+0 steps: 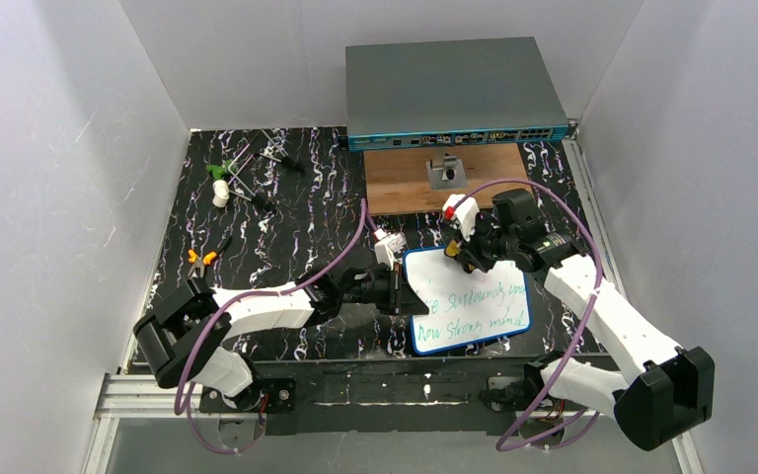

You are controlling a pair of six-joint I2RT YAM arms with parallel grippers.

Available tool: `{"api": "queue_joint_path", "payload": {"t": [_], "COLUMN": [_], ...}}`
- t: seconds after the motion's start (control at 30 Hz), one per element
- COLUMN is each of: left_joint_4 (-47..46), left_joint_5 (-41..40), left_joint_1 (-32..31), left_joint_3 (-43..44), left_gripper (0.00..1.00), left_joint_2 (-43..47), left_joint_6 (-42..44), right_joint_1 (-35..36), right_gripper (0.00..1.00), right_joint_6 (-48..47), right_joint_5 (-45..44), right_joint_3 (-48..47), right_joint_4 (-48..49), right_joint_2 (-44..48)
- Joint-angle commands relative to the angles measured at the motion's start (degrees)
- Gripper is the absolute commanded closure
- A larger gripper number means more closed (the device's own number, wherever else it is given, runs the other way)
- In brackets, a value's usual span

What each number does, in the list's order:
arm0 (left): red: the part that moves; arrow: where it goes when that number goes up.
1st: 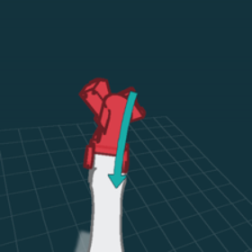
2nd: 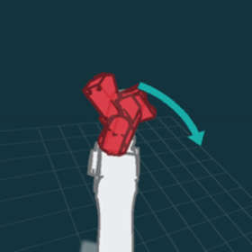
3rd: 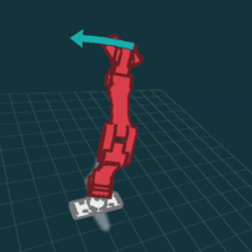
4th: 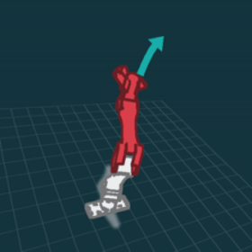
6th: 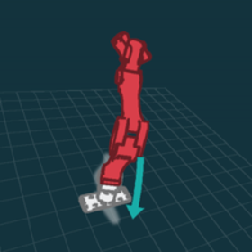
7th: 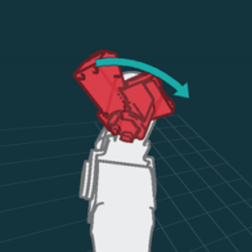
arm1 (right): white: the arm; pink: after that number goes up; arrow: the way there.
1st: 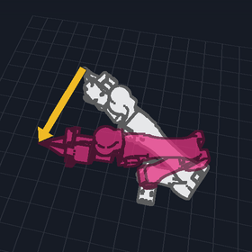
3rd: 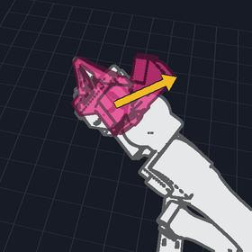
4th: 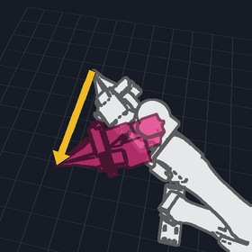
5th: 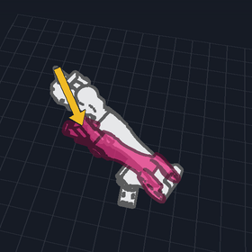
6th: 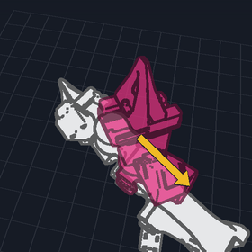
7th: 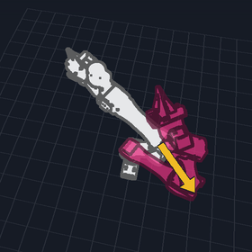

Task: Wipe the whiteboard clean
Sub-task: Erase the whiteboard at the center of the board.

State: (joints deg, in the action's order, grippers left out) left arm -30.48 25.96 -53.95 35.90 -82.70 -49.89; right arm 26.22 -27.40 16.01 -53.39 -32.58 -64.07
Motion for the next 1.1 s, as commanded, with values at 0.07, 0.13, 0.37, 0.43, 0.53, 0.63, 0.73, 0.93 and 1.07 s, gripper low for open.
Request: {"api": "queue_joint_path", "payload": {"t": [0.07,0.13,0.37,0.43,0.53,0.63,0.73,0.93,1.07], "left_joint_4": [2.2,2.29,0.99,0.3,-0.22,-1.05,-1.22,-2.8,-3.7], "left_joint_5": [2.61,2.57,3.0,2.99,2.54,2.52,2.53,1.82,2.14], "left_joint_1": [-1.25,-1.32,-1.34,-1.31,-1.33,-1.31,-1.27,-1.33,-1.33], "left_joint_3": [-0.59,-0.26,-0.47,-0.93,-1.9,-2.55,-2.79,-3.82,-3.51], "left_gripper": [1.0,1.0,1.0,1.0,1.0,1.0,1.0,1.0,1.0], "left_joint_2": [3.44,3.47,2.91,3.19,3.86,4.05,4.31,4.75,3.98], "left_joint_6": [5.92,6.1,5.68,5.42,5.21,5.02,5.04,4.45,4.08], "right_joint_1": [-0.48,0.31,0.86,-0.05,-3.08,-3.98,-4.03,-3.91,-3.37], "right_gripper": [0.99,0.99,0.99,0.99,0.99,0.99,0.99,0.99,0.99], "right_joint_6": [-11.14,-13.11,-5.96,-1.56,1.96,0.49,-3.98,-13.39,-13.98], "right_joint_5": [7.49,11.76,12.73,6.89,1.45,-0.66,2.9,14.1,17.34], "right_joint_3": [5.39,6.14,1.21,-0.34,-1.11,1.18,4.44,7.21,5.69], "right_joint_4": [-6.83,-8.97,-4.59,-0.55,2.22,2.01,-0.99,-9.81,-10.31], "right_joint_2": [4.59,5.31,2.96,1.81,1.49,3.01,5.76,8.33,7.79]}}
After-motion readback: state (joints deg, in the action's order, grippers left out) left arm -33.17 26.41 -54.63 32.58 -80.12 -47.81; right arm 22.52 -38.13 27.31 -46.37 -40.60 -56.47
